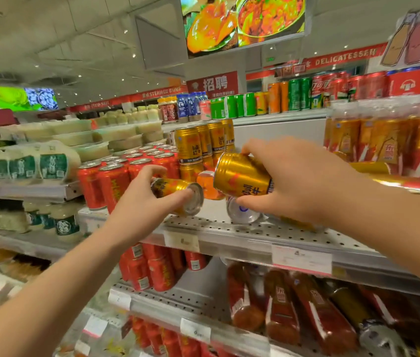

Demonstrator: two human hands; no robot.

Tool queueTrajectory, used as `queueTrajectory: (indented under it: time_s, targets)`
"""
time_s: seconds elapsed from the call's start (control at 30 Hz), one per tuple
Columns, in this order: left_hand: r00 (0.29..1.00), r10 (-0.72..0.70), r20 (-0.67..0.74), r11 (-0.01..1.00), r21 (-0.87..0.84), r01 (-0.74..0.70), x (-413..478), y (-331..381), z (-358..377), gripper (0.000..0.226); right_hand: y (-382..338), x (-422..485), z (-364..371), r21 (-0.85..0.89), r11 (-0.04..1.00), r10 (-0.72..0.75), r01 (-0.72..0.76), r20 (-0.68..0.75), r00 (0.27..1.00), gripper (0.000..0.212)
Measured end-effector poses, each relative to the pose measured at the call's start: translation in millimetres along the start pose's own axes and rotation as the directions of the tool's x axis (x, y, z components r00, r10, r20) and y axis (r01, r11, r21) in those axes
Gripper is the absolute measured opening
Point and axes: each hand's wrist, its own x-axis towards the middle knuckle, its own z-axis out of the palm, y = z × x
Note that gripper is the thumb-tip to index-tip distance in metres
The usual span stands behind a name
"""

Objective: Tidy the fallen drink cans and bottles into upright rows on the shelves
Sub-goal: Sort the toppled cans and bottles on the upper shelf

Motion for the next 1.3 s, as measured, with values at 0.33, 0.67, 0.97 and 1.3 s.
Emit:
queueTrajectory:
  time_s: [0.33, 0.67, 0.97, 1.3]
  targets:
    - [0.989, 0.077, 0.125, 0.997, 0.003, -0.078, 43.8, -50.5, 31.7, 0.083, -41.0, 36.1, 40.6, -0.055, 0.991, 0.123, -0.121, 0.027, 0.992, 0.060]
    - [0.968, 0.151, 0.199, 0.951, 0.238, -0.197, 55.9, -72.1, 28.0, 0.096, -59.7, 69.6, 61.6, -0.143, 0.977, 0.162, -0.157, 0.030, 0.986, 0.059]
    - [0.935, 0.328, 0.131, 0.927, 0.145, -0.345, 56.8, -91.1, 17.9, 0.062, -85.3, 71.9, 73.2, -0.117, 0.986, 0.119, -0.119, -0.006, 0.993, 0.070]
    - [0.973, 0.203, -0.108, 0.960, -0.174, -0.219, 46.4, -106.4, 1.1, 0.040, -102.3, 76.9, 108.8, -0.136, 0.991, 0.027, -0.014, 0.099, 0.995, 0.068]
